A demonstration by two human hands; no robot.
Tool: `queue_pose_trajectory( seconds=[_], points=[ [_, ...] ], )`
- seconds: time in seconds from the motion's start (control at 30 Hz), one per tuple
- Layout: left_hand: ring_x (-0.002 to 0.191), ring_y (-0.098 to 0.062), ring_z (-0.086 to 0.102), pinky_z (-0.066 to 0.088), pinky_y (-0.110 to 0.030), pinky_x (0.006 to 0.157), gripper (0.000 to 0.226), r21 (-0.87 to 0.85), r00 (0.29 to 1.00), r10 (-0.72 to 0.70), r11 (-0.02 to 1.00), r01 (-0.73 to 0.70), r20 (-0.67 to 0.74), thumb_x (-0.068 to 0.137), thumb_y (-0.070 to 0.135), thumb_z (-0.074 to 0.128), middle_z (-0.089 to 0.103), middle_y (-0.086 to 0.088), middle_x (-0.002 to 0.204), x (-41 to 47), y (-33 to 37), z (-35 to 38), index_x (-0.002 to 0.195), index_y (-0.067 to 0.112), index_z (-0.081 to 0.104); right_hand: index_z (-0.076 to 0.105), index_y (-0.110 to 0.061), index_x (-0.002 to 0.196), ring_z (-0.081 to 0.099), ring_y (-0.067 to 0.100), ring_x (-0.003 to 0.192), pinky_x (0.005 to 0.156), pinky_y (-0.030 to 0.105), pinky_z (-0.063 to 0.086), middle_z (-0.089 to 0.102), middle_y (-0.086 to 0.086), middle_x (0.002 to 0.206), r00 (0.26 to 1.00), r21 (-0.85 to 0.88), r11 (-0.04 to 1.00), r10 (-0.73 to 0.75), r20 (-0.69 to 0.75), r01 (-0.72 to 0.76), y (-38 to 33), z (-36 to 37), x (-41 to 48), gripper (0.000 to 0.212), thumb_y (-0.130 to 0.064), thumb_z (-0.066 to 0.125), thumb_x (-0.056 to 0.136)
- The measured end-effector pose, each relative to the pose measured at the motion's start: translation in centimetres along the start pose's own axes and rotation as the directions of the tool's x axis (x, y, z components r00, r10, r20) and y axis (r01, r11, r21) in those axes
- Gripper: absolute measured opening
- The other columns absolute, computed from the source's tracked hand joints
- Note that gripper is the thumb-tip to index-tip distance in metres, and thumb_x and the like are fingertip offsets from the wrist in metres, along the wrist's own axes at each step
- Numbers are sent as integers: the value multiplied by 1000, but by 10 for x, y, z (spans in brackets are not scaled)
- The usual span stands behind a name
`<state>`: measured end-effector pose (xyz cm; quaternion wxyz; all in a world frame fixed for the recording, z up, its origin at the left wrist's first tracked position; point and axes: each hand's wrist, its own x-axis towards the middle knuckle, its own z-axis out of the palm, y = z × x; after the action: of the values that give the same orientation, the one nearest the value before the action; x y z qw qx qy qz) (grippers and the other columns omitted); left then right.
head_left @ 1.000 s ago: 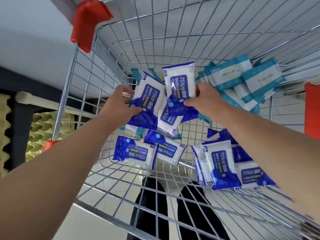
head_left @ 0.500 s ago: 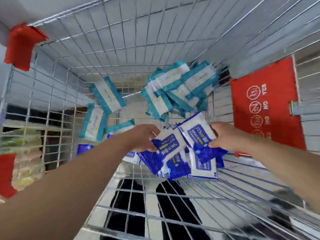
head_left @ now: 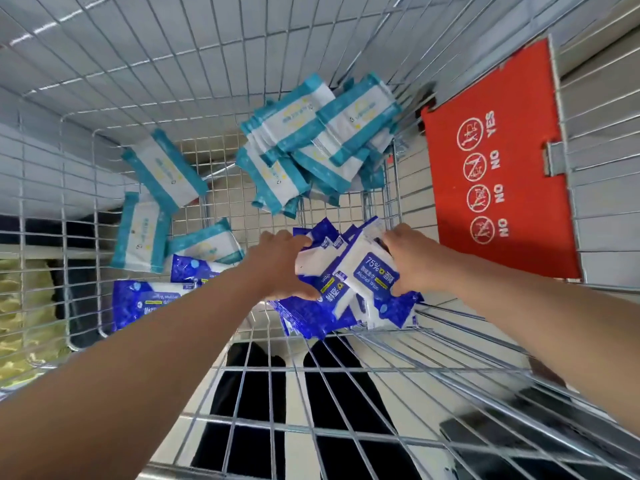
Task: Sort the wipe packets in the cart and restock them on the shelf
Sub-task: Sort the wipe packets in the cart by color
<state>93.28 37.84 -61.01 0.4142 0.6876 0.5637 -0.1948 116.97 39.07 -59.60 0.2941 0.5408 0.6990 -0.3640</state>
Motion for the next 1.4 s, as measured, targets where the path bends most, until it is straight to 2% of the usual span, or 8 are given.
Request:
queue_pose_trajectory(
  seconds=[0.07, 0.17, 0.43, 0.67, 0.8, 1.07, 1.17, 1.4],
  points=[
    [131, -26, 32, 34, -45, 107, 88, -135, 1000, -4, 991, 0, -29, 64, 58, 78, 42, -1, 139, -1, -2, -3, 139, 34, 41, 38, -20, 134, 49, 19, 107, 90, 34, 47, 40, 4, 123, 997, 117, 991, -57, -49, 62, 0, -8, -2, 89, -27, 87, 60],
    [121, -20, 48, 39, -37, 103, 57, -310, 998, 8, 950, -29, -69, 72, 43, 79, 50, 1, 131, -1, -3, -5, 123, 31, 59, 49, -24, 131, 47, 17, 108, 93, 33, 45, 40, 3, 122, 980, 143, 976, -141, -143, 161, -1, -14, -4, 71, -29, 82, 68],
    [121, -19, 43, 37, -34, 101, 54, -259, 997, 68, 963, -77, -45, 77, 42, 75, 46, 1, 133, -3, -5, 2, 127, 31, 57, 60, -24, 99, 45, 17, 101, 84, 34, 46, 43, -4, 105, 982, -25, 984, -178, -67, 177, -8, -6, -7, 47, -45, 80, 62],
    [108, -17, 55, 42, -32, 97, 38, -281, 976, -7, 958, -56, -219, 88, 35, 65, 57, -1, 120, -20, -55, -32, 124, 24, 59, 58, -23, 114, 51, 18, 111, 93, 34, 41, 53, -1, 118, 950, 115, 967, -196, -243, 229, -58, -50, 12, 37, -37, 69, 82],
    [106, -23, 59, 45, -33, 93, 33, -214, 943, -156, 972, 93, -295, 85, 24, 69, 63, -6, 115, -40, -124, -54, 118, 18, 63, 57, -17, 125, 50, 19, 118, 96, 31, 38, 53, 2, 128, 913, 118, 942, -267, -309, 315, -122, -50, 38, 37, -26, 61, 89],
    [113, -17, 56, 42, -29, 97, 48, 12, 976, -218, 976, 218, -9, 78, 30, 75, 59, 6, 127, -69, -222, -29, 123, 29, 59, 57, -12, 125, 57, 27, 114, 95, 38, 45, 60, 9, 125, 944, 154, 933, -311, -112, 326, -215, 9, 98, 42, -21, 64, 85],
    [115, -14, 55, 38, -22, 89, 52, 9, 979, -189, 982, 188, 80, 78, 26, 76, 60, 6, 126, -62, -230, -21, 126, 24, 58, 61, -9, 112, 60, 28, 97, 82, 37, 49, 63, 11, 107, 950, 127, 943, -295, -106, 307, -227, 28, 110, 32, -17, 67, 81],
    [107, -21, 58, 47, -34, 91, 36, 173, 973, -164, 976, 135, 161, 78, 38, 75, 65, 4, 110, -46, -226, -21, 111, 27, 66, 67, -4, 95, 61, 20, 73, 59, 27, 45, 67, 8, 90, 965, 176, 949, -251, -81, 262, -239, 38, 112, 16, -12, 69, 82]
  ],
)
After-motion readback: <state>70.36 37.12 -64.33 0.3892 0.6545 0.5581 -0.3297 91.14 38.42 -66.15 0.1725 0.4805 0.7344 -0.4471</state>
